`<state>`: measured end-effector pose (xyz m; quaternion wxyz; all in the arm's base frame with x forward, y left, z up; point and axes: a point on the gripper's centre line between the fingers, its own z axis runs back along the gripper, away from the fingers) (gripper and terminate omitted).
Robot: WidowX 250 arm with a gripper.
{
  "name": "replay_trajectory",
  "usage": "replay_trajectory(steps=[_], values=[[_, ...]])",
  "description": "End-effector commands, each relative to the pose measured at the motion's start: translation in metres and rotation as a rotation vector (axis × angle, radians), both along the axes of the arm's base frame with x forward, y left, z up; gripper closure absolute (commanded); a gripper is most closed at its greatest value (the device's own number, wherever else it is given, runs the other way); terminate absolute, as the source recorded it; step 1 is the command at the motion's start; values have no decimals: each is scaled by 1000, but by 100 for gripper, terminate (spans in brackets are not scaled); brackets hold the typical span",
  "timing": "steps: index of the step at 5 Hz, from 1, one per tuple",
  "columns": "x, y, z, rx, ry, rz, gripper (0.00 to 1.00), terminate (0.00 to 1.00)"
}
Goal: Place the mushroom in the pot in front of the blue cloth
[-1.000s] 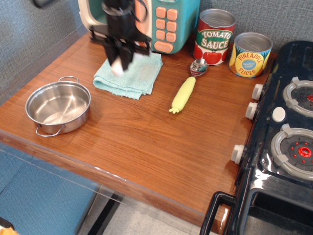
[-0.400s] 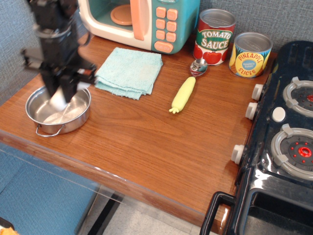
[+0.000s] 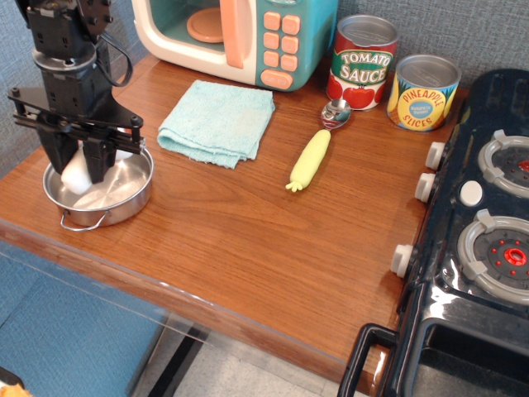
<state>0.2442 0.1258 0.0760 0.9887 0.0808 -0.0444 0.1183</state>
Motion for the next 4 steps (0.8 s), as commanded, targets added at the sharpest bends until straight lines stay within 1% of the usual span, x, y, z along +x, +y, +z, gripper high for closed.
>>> replay_trajectory(steps=[1, 3, 4], values=[[7, -1, 24, 10, -57, -69, 0, 0], [7, -1, 24, 10, -57, -69, 0, 0], [7, -1, 24, 10, -57, -69, 0, 100]])
